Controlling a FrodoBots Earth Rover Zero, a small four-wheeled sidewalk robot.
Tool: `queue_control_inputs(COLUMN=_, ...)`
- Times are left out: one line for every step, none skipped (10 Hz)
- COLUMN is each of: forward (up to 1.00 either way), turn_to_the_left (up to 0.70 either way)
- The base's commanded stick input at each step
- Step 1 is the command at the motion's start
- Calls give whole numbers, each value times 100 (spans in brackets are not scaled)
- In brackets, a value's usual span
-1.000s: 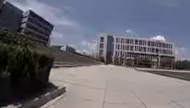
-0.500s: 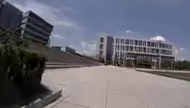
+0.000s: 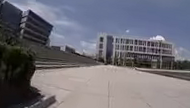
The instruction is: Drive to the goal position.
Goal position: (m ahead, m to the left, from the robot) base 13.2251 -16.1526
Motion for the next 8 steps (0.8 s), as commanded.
queue_control_inputs(forward=50, turn_to_the_left=0)
queue_control_inputs(forward=50, turn_to_the_left=0)
queue_control_inputs(forward=50, turn_to_the_left=0)
queue_control_inputs(forward=50, turn_to_the_left=0)
queue_control_inputs(forward=50, turn_to_the_left=0)
queue_control_inputs(forward=50, turn_to_the_left=0)
queue_control_inputs(forward=50, turn_to_the_left=0)
queue_control_inputs(forward=50, turn_to_the_left=0)
